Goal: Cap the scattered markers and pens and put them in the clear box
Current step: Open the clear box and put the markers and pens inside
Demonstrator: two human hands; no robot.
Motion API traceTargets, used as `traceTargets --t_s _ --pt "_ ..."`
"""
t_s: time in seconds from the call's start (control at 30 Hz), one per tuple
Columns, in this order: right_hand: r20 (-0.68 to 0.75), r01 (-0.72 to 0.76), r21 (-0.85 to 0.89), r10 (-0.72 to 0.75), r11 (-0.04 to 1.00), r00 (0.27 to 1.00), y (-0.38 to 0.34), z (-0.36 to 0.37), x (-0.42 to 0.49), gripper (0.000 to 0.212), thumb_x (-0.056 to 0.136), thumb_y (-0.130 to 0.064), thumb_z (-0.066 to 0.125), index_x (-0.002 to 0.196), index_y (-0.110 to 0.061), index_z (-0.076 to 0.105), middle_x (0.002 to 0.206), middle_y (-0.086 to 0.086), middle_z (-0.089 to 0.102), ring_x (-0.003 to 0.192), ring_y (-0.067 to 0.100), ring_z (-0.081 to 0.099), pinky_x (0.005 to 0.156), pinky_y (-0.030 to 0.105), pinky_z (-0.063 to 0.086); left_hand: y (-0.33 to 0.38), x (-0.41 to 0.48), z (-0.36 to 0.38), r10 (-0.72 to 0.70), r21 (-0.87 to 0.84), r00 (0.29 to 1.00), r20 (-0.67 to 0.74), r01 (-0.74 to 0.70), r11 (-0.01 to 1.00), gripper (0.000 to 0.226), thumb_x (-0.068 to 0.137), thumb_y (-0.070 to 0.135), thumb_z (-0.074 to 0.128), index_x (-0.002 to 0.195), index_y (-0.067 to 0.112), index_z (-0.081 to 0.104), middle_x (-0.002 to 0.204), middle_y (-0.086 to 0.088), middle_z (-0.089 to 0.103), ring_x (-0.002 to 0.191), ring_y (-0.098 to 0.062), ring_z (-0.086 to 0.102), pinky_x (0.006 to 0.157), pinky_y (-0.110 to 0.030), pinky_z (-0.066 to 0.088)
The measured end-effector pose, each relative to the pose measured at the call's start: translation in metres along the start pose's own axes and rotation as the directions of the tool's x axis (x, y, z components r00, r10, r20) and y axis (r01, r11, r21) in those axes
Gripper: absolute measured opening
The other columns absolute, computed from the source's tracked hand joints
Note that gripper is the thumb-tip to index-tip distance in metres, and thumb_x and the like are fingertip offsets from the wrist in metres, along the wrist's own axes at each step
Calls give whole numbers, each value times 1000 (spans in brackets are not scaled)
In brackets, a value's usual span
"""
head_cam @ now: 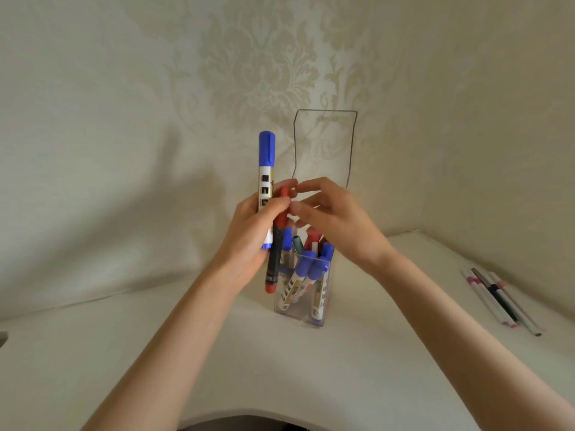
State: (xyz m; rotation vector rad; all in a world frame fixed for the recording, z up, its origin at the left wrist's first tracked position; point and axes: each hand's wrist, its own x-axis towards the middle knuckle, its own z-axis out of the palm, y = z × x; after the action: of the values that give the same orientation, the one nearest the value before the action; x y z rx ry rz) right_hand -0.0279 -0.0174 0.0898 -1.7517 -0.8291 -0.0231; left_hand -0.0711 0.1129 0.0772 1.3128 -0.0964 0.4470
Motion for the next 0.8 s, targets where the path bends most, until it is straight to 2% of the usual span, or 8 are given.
traceTargets --t_s 0.17,0.4,0.47,0.53,0.6,0.67,0.73,0.8 --pt "-6 -9 -5 9 1000 1000 -1 10 2 45 82 -4 63 120 -21 45 99 2 64 78 12 65 63 16 50 0 7 7 26 -131 997 -74 -36 991 12 88 2 55 90 13 61 78 -2 69 77 -13 68 60 -23 55" --pt "-8 -68 85 69 994 998 1 11 5 73 81 -5 64 139 -27 26 101 6 69 80 10 68 79 28 56 3 12 12 39 -89 997 -63 -45 995 14 87 13 59 100 15 66 101 -3 71 92 -13 63 69 -23 54" --pt "-44 -45 12 46 999 998 -1 7 5 71 84 -5 62 140 -29 25 102 4 67 75 9 66 69 21 55 3 16 10 80 -74 992 -96 -88 993 15 88 16 58 102 13 65 100 -5 68 96 -13 63 78 -22 52" --pt "-100 -9 -72 1 997 995 -1 -2 6 70 86 -4 59 138 -35 26 98 4 65 75 12 66 62 20 53 1 18 2 147 61 978 -148 -139 988 11 89 19 58 97 15 65 94 -3 65 93 -13 63 85 -24 50" --pt "-172 45 -135 -68 990 983 -1 -11 8 69 85 2 57 135 -38 31 92 0 59 78 16 65 66 22 55 -1 16 -8 172 175 967 -189 -139 975 12 90 24 57 92 13 60 76 2 59 65 -8 60 63 -21 49" --pt "-218 100 -225 -150 969 964 0 -15 14 61 84 6 55 130 -32 39 90 -6 54 80 18 65 73 21 55 -6 14 -16 141 199 968 -208 -99 975 25 92 35 49 95 10 52 59 5 42 41 -6 37 43 -19 33" --pt "-222 112 -315 -188 942 957 3 -12 19 55 85 6 54 126 -26 39 88 -6 53 80 19 66 74 26 57 -9 13 -20 110 156 975 -192 -81 984 34 96 46 32 101 16 46 56 7 37 39 -7 29 41 -19 28" --pt "-188 108 -393 -195 913 963 9 -5 22 54 85 5 53 125 -26 34 90 0 56 78 23 65 73 37 57 -13 12 -21 127 95 981 -149 -113 989 27 97 44 27 102 24 44 58 8 41 46 -8 36 46 -19 33"
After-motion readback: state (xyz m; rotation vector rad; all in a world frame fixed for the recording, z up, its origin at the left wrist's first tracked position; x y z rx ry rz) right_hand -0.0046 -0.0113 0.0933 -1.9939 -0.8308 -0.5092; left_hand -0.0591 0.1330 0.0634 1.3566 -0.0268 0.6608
